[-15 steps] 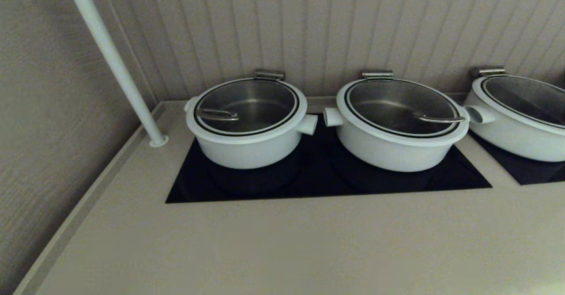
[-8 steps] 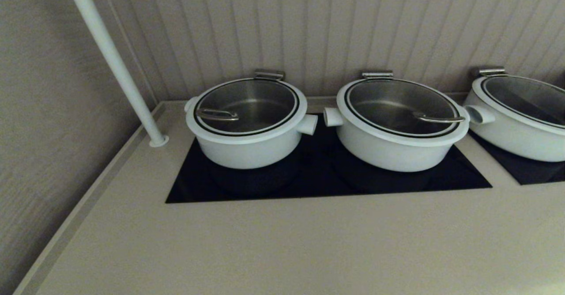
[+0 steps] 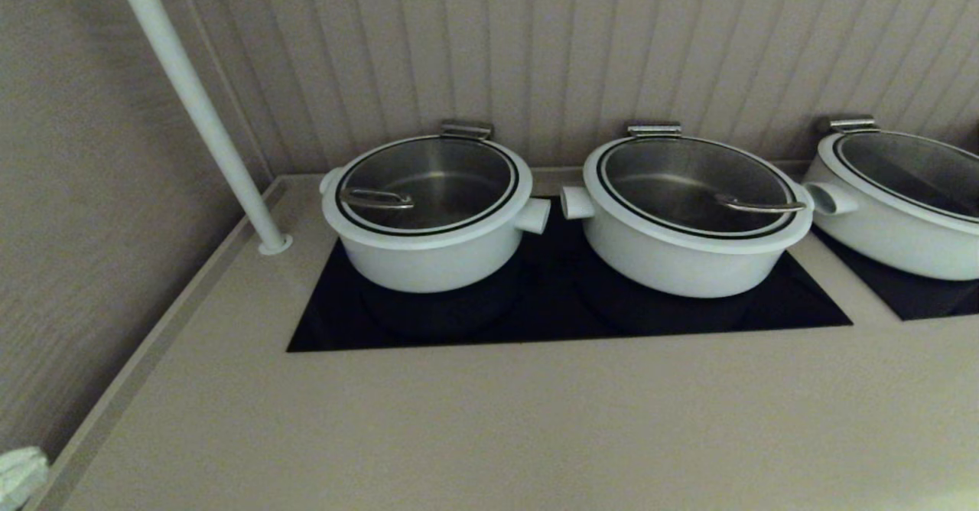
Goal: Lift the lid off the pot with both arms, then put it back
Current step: Open the food pot lid a small opening with the left arm
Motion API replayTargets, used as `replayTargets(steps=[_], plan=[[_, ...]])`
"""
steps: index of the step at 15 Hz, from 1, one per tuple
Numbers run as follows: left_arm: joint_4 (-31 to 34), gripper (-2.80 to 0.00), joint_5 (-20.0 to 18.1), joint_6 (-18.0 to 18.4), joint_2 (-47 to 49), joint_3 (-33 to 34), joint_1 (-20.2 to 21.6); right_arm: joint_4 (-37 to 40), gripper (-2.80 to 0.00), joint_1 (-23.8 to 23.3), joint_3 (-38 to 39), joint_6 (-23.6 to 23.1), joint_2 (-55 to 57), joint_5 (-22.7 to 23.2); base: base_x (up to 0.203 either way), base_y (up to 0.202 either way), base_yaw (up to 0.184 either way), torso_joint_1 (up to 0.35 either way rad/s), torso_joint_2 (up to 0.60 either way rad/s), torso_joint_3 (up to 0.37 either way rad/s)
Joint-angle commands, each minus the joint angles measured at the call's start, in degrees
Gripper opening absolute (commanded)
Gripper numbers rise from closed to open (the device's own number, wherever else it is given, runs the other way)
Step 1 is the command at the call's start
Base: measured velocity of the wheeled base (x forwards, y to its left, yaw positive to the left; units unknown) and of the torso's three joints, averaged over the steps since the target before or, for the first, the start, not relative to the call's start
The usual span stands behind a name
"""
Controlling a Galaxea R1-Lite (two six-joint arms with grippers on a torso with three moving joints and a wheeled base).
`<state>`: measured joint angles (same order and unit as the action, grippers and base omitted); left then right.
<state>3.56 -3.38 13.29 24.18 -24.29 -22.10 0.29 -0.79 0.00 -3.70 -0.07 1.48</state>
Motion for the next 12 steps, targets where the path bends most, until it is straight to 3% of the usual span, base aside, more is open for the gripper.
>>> replayTargets(steps=[1,6,12], plan=[[-0.5,-2.80,0.0,-0.1,6.0,0.3,-2.3,0.0,-2.80,0.0,0.0,-0.1,0.1,0.0,0.000,0.000,0.000,0.000,0.00,0.000],[-10.0,-2.80,0.1,1.0,21.1,-1.4,-2.5,0.0,-2.80,0.0,0.0,-0.1,0.1,0.0,0.000,0.000,0.000,0.000,0.00,0.000],[-11.2,-2.80,2.9,5.9,28.4,-5.7,-2.4,0.0,-2.80,0.0,0.0,-0.1,0.1,0.0,0.000,0.000,0.000,0.000,0.00,0.000]])
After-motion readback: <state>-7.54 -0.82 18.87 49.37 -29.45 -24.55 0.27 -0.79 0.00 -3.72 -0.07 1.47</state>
